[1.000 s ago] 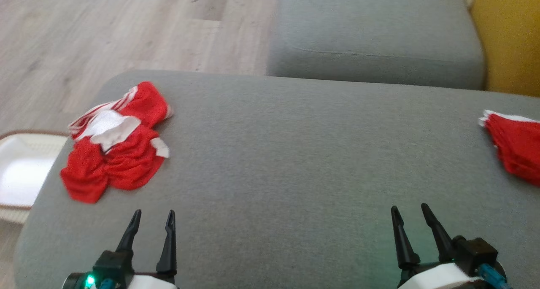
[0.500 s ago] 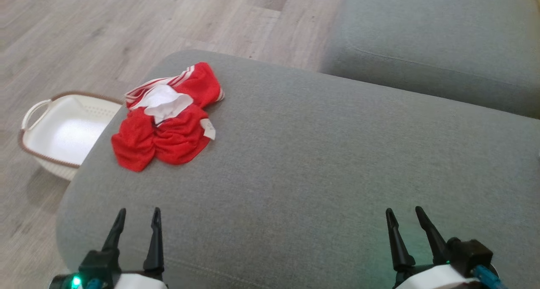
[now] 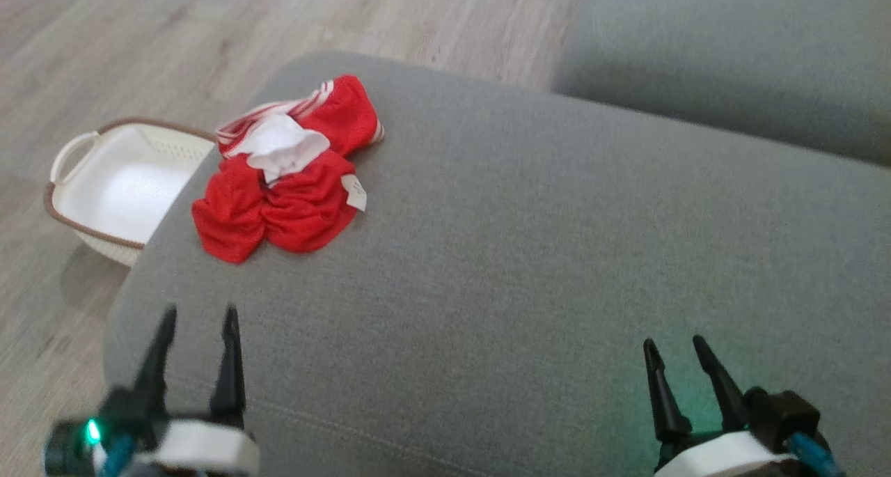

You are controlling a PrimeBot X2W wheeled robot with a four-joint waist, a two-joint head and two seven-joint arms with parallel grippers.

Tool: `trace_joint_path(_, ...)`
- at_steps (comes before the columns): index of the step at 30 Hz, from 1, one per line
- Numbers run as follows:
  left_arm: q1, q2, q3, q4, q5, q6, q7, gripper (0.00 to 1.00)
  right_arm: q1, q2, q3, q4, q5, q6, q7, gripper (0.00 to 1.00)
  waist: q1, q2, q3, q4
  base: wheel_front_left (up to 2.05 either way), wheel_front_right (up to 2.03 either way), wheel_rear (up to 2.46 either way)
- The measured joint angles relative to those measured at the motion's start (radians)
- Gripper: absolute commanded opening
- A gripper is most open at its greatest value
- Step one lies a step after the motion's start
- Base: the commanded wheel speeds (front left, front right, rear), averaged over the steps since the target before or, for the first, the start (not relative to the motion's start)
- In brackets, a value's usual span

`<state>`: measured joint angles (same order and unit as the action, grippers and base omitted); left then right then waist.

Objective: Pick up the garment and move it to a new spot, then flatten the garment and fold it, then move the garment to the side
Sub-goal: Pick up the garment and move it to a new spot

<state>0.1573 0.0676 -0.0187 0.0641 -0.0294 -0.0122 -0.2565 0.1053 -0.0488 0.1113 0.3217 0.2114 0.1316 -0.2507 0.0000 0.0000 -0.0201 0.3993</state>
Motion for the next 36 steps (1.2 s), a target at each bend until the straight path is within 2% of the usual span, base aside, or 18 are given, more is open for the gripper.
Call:
trace_joint_path(2, -0.054, 0.015, 0.006, -0.025, 0.000, -0.016, 0.000, 1.00, -0.013, -0.012, -0.001, -0.005, -0.011, 0.000, 0.000, 1.00, 0.0000, 0.0000, 0.031, -0.005, 0.00, 0.00, 0.00)
trace_joint_path(7, -0.304, 0.052, 0.041, -0.026, 0.008, -0.005, 0.000, 1.00, -0.081, -0.073, -0.009, -0.015, -0.024, 0.000, 0.000, 1.00, 0.0000, 0.0000, 0.126, -0.016, 0.00, 0.00, 0.00)
trace_joint_path(11, -0.521, 0.095, 0.065, 0.182, -0.003, -0.026, 0.007, 1.00, -0.124, -0.116, -0.007, -0.021, -0.035, 0.000, 0.000, 1.00, 0.0000, 0.0000, 0.206, -0.025, 0.00, 0.00, 0.00)
trace_joint_path(16, -0.811, 0.133, 0.055, 0.493, -0.035, -0.078, 0.120, 1.00, -0.185, -0.174, -0.005, -0.040, -0.046, 0.000, 0.000, 1.00, 0.0000, 0.0000, 0.309, -0.036, 0.00, 0.00, 0.00)
trace_joint_path(19, -0.978, 0.146, 0.060, 0.657, -0.073, -0.092, 0.191, 1.00, -0.222, -0.205, -0.004, -0.054, -0.050, 0.000, 0.000, 1.00, 0.0000, -0.0001, 0.372, -0.042, 0.00, 0.00, 0.00)
trace_joint_path(20, -0.978, 0.146, 0.060, 0.657, -0.073, -0.092, 0.191, 1.00, -0.222, -0.205, -0.004, -0.054, -0.050, 0.000, 0.000, 1.00, 0.0000, -0.0001, 0.372, -0.042, 0.00, 0.00, 0.00)
trace_joint_path(24, -1.125, 0.159, 0.072, 0.858, -0.127, -0.106, 0.270, 1.00, -0.244, -0.235, -0.004, -0.099, -0.056, 0.000, -0.006, 1.00, 0.0000, 0.0000, 0.453, -0.053, 0.00, 0.00, 0.00)
trace_joint_path(28, -1.187, 0.158, 0.079, 1.021, -0.184, -0.112, 0.355, 1.00, -0.244, -0.247, -0.004, -0.170, -0.065, 0.000, -0.015, 1.00, 0.0000, 0.0000, 0.522, -0.067, 0.00, 0.00, 0.00)
trace_joint_path(34, -1.239, 0.163, 0.098, 1.146, -0.255, -0.119, 0.404, 1.00, -0.245, -0.249, -0.010, -0.254, -0.080, 0.000, -0.024, 1.00, 0.0000, 0.0000, 0.592, -0.094, 0.00, 0.00, 0.00)
trace_joint_path(35, -1.247, 0.165, 0.097, 1.151, -0.261, -0.119, 0.396, 0.79, -0.245, -0.249, -0.012, -0.264, -0.081, 0.000, -0.024, 1.00, 0.0000, 0.0000, 0.599, -0.098, 0.00, 0.00, 0.00)
trace_joint_path(36, -1.251, 0.167, 0.093, 1.155, -0.264, -0.119, 0.384, 0.00, -0.246, -0.249, -0.014, -0.271, -0.081, 0.001, -0.024, 1.00, 0.0000, 0.0000, 0.605, -0.102, 0.00, 0.00, 0.00)
